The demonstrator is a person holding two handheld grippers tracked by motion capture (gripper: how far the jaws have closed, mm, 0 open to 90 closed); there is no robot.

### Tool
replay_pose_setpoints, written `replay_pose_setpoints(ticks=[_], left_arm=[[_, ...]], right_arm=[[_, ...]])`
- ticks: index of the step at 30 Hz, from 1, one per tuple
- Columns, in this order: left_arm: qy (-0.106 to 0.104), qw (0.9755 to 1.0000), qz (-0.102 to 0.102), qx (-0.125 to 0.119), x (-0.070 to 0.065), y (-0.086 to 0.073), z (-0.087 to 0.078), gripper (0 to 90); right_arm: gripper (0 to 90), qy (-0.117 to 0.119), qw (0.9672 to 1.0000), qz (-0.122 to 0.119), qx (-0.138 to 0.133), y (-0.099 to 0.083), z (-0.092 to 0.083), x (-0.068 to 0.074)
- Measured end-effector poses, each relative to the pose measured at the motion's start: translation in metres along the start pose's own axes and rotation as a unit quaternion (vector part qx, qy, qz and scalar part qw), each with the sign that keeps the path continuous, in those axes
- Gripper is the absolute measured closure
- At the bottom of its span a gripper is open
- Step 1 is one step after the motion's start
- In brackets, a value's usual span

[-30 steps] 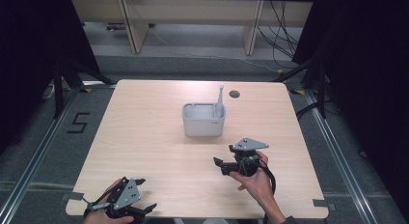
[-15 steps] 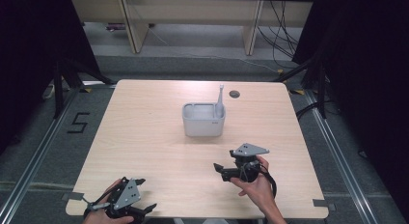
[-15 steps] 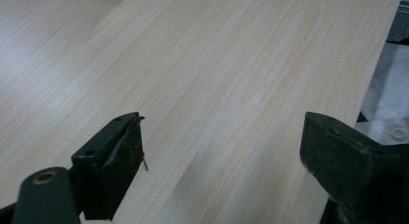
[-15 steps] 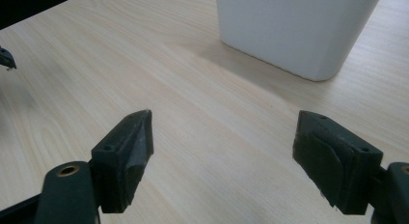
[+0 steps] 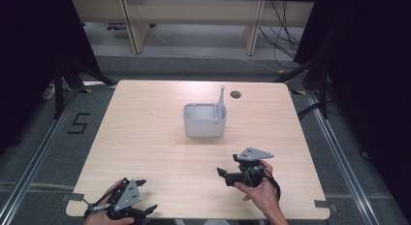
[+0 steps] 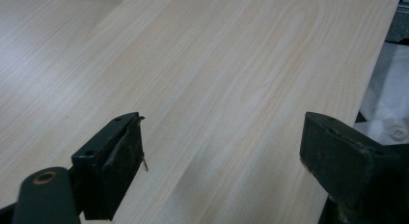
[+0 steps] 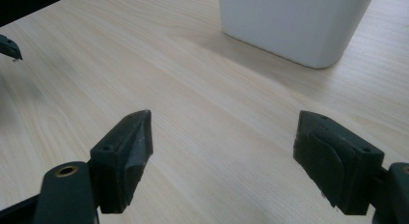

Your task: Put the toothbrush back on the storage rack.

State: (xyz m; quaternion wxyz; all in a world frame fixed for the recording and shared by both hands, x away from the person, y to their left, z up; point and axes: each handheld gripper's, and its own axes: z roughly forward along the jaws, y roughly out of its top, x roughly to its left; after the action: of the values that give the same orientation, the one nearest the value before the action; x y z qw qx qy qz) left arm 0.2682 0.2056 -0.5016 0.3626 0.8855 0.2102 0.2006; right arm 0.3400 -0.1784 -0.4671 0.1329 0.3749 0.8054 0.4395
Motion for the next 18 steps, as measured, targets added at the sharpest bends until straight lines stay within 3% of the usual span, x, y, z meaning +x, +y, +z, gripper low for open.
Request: replay_pose_setpoints(ticks=[1,3,4,5,6,8,9,10,11,13,14,15,16,18], left_arm=[[-0.005,0.9999,-0.008,-0.009,-0.001,0.000,0.000,14.8],[-0.003,1.0000,-0.006,-0.002,-0.001,0.000,-0.001,14.8],[-0.003,1.0000,-0.006,-0.001,-0.001,0.000,-0.001,14.8],[-0.005,1.0000,-0.007,-0.001,-0.001,0.000,-0.001,14.8],[-0.004,1.0000,-0.002,-0.001,0.000,0.000,-0.001,14.8],[-0.004,1.0000,-0.007,-0.002,-0.001,0.000,0.000,14.8],[-0.003,1.0000,-0.006,-0.001,-0.001,0.000,-0.001,14.8],[-0.004,1.0000,-0.006,-0.001,-0.002,0.000,0.000,14.8],[-0.008,1.0000,0.000,0.005,0.000,0.000,-0.001,14.8],[-0.004,0.9999,-0.009,-0.010,-0.001,0.000,0.000,14.8],[-0.002,1.0000,-0.007,-0.002,-0.001,0.000,-0.001,14.8],[-0.003,1.0000,-0.006,-0.002,-0.001,0.000,-0.001,14.8],[-0.003,1.0000,-0.006,-0.001,-0.001,0.000,0.000,14.8],[-0.003,1.0000,-0.001,0.000,0.000,0.000,-0.001,14.8]], right_arm=[[22.2,-0.001,1.0000,-0.003,-0.002,0.000,-0.001,0.000],[22.2,-0.002,1.0000,0.008,-0.003,-0.002,-0.001,0.001],[22.1,-0.001,0.9997,0.023,-0.001,-0.003,-0.003,0.003],[22.1,0.001,1.0000,0.008,-0.001,-0.003,-0.003,0.001],[22.1,-0.001,0.9999,0.014,-0.003,-0.004,-0.003,0.002],[22.1,-0.004,1.0000,0.000,-0.003,-0.005,-0.005,0.001],[22.1,-0.001,0.9998,0.021,-0.002,-0.007,-0.005,0.004],[22.1,0.000,1.0000,0.006,-0.001,-0.007,-0.005,0.002],[22.1,-0.003,0.9999,0.013,0.004,-0.008,-0.007,0.005],[22.0,0.000,1.0000,0.005,0.005,-0.009,-0.007,0.005],[22.0,0.003,0.9997,0.020,0.012,-0.010,-0.008,0.008],[21.9,-0.005,1.0000,-0.003,0.006,-0.011,-0.009,0.006],[21.8,-0.001,0.9999,0.004,0.010,-0.012,-0.009,0.008],[21.8,-0.002,0.9999,-0.007,0.012,-0.013,-0.010,0.009]])
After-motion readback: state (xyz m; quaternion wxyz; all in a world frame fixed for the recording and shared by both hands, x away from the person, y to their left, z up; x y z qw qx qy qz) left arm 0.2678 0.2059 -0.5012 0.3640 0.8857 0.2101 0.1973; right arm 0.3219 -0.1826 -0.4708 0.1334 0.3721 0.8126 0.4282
